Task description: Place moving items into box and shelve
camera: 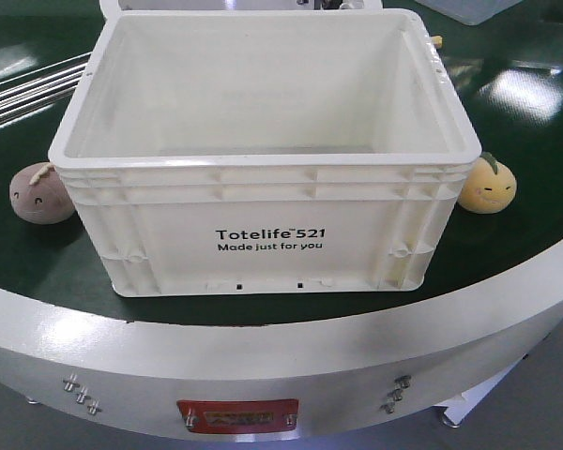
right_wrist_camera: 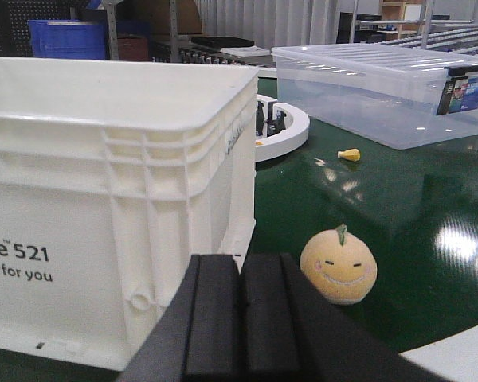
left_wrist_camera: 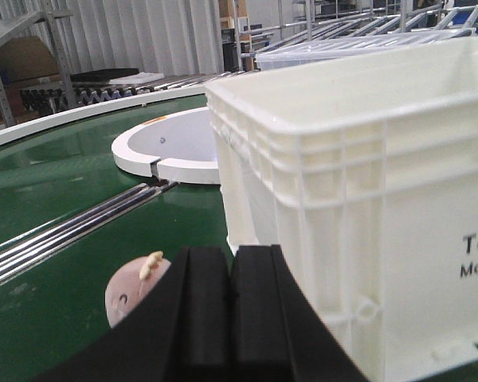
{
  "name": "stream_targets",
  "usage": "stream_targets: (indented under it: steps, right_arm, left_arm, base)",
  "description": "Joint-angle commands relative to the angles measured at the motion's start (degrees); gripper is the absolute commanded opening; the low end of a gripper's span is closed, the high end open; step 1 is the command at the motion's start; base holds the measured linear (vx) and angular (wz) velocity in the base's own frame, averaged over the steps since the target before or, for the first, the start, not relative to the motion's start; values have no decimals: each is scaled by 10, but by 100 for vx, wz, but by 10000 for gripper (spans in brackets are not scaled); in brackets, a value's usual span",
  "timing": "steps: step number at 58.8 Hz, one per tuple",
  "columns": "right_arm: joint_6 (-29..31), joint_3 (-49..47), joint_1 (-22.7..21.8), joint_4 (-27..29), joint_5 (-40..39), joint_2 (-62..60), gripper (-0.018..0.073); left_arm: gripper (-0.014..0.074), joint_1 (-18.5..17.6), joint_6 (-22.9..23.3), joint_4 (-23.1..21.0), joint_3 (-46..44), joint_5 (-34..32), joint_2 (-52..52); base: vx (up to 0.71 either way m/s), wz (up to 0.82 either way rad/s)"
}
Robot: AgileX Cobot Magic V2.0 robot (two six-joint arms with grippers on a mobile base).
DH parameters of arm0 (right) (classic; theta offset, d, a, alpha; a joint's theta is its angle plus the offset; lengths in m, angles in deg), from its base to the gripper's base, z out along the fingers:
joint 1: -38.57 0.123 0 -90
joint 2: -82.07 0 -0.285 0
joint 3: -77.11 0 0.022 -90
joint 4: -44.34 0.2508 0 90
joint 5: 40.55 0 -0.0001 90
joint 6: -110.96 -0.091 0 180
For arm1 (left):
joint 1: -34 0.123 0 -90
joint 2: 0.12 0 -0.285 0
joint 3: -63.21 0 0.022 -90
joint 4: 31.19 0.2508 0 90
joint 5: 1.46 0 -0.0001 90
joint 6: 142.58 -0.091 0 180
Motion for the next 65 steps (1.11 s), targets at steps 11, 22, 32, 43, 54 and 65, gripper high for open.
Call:
stream_targets:
  steps: [11, 22, 32, 43, 54, 65]
  right_arm:
    - [2, -175, 0, -32, -23, 127, -15]
    - [2, -239, 0, -33, -41, 187, -15]
    - [2, -241, 0, -33, -81, 192, -15]
    - [1, -241, 0, -33, -92, 192, -15]
    - [1, -241, 0, -33, -84, 192, -15]
    - [1, -241, 0, -33, -78, 192, -15]
  left_arm:
    - [-22, -1, 7, -1, -180, -56, 157]
    - [-22, -1, 7, -1, -254, -61, 207]
    - [-22, -1, 7, -1, -258, -66, 205]
    - [-22, -1, 7, -2, -258, -65, 205]
    - [-22, -1, 7, -2, -258, -65, 205]
    - [-22, -1, 7, -2, -258, -61, 205]
  base:
    - [0, 0]
    - [0, 0]
    - [0, 0]
    - [0, 0]
    - [0, 0]
    - [0, 0]
